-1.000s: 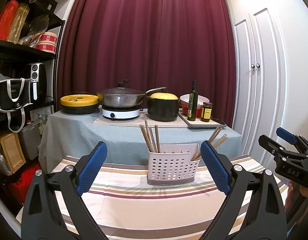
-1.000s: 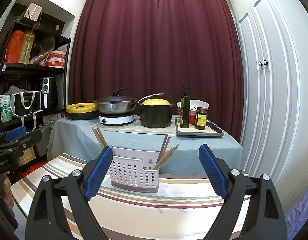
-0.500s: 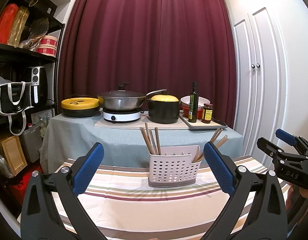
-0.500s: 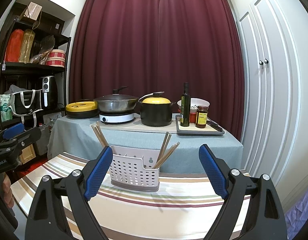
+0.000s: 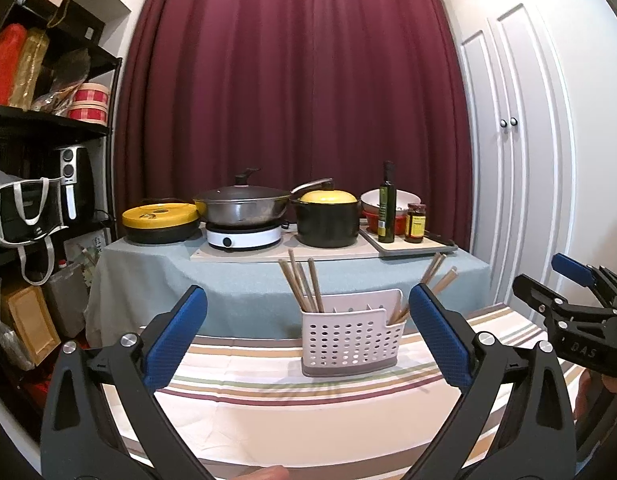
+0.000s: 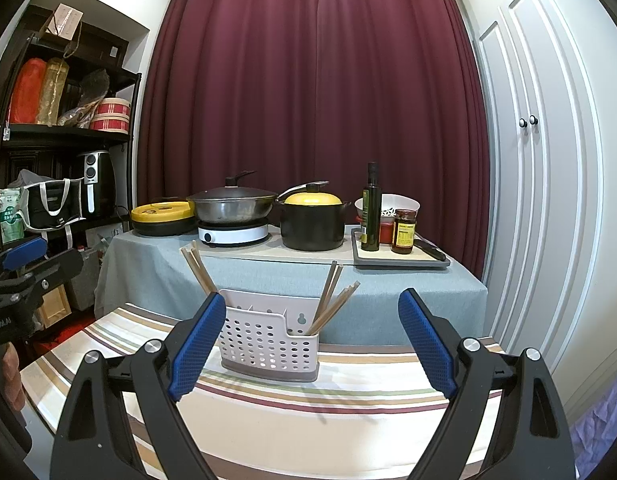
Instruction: Organize utensils
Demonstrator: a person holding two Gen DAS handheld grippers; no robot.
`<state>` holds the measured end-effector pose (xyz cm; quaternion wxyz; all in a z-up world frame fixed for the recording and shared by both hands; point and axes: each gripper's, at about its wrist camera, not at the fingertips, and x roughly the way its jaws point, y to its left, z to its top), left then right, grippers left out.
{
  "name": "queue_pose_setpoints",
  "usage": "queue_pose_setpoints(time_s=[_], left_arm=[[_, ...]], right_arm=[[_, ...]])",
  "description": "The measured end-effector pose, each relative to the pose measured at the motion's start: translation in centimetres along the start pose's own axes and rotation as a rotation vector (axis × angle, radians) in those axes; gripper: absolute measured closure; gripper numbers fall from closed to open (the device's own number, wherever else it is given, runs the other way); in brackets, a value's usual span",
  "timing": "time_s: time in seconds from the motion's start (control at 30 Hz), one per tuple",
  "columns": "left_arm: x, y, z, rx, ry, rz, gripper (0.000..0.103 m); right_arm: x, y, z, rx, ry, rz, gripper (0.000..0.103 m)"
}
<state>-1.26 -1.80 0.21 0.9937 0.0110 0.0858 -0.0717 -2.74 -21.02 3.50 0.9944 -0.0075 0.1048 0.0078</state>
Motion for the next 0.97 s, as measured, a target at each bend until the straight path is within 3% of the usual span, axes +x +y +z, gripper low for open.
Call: queue_pose_setpoints(time_s=[0.4,0.7,0.83,0.97], left_arm=[[0.6,0.9,-0.2,-0.087,0.012,0.023,0.004],[0.6,0.1,-0.1,-0.022,-0.036,0.045,0.004],[1.9,0.5,-0.6,-0.028,-0.009,0.059,0.004],[4.5,1.3,-2.2,-0.023,0.069,0.086,0.004]], right_arm=[[0.2,-0.4,-0.5,0.000,0.008,0.000,0.018],[0.6,-0.3,-1.1,0.002,0.018,0.001,0.018],[1.2,-0.3,-1.7,0.002,0.031,-0.005,0.018],[2.4,-0.8,-2.6,0.013,0.059,-0.019,0.018]])
